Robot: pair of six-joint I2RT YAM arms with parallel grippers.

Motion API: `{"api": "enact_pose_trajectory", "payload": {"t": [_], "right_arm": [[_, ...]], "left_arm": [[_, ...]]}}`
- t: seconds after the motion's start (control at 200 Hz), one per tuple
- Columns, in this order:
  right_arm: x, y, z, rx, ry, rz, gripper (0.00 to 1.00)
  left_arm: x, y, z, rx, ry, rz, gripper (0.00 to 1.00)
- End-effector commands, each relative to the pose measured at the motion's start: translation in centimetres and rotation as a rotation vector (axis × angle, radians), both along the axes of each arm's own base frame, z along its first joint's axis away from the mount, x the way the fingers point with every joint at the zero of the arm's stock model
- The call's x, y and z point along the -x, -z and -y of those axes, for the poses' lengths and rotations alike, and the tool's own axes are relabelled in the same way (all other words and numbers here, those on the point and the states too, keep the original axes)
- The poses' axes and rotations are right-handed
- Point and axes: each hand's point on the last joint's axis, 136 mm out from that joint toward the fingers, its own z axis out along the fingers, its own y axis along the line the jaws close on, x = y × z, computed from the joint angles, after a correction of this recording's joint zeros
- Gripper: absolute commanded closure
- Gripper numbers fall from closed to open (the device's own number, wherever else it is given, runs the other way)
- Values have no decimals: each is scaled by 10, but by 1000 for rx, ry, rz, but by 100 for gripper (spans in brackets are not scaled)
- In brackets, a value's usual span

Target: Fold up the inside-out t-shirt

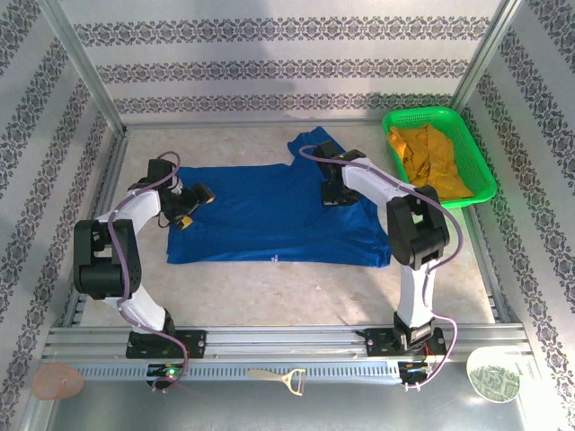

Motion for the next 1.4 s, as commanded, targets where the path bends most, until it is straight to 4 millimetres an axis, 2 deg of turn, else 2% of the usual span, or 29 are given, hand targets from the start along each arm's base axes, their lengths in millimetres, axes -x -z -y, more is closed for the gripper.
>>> {"api": "enact_pose_trajectory", "payload": {"t": [0.0, 0.065, 0.105, 0.135, 0.165, 0.27, 0.365, 0.505, 0.634, 0.864, 1.009, 1.124, 1.184, 1.239, 1.329, 1.394], "right_arm": [[-19, -2, -9, -117, 75, 102, 100], [-25, 9, -18, -195, 86, 96, 100], [-29, 15, -28, -256, 71, 88, 81], [-31, 19, -32, -283, 62, 77, 61], [-32, 20, -34, -293, 59, 69, 51], [-26, 2, -22, -274, 83, 97, 45], [-6, -10, 0, -262, 135, 88, 45], [36, -6, 28, -314, 255, 48, 46], [61, 13, 33, -346, 331, -8, 48], [106, 59, 43, -343, 523, -182, 53], [135, 66, 54, -332, 648, -247, 53], [153, 65, 61, -318, 718, -268, 53], [154, 58, 61, -330, 720, -253, 55], [143, 44, 57, -356, 676, -199, 59], [111, 15, 42, -417, 567, -89, 77], [92, 4, 31, -454, 512, -62, 90]], "left_arm": [[0, 3, 6, 6, 18, 13, 9], [1, 5, 6, 7, 18, 11, 9], [1, 7, 6, 9, 16, 10, 9], [1, 8, 6, 11, 15, 7, 9], [1, 8, 6, 11, 14, 6, 9], [-2, 4, 8, 23, 10, 14, 9], [-7, -10, 13, 31, 12, 49, 8], [-10, -17, 27, 70, 13, 78, 8], [-9, 0, 35, 87, 3, 57, 8], [0, 34, 27, 43, -17, -16, 7], [20, 51, 21, 22, -57, -92, 7], [48, 57, 14, -22, -92, -174, 6], [63, 59, 11, -36, -98, -205, 6], [69, 59, 11, -37, -102, -204, 6], [75, 59, 10, -43, -105, -200, 5], [74, 59, 10, -44, -101, -198, 5]]}}
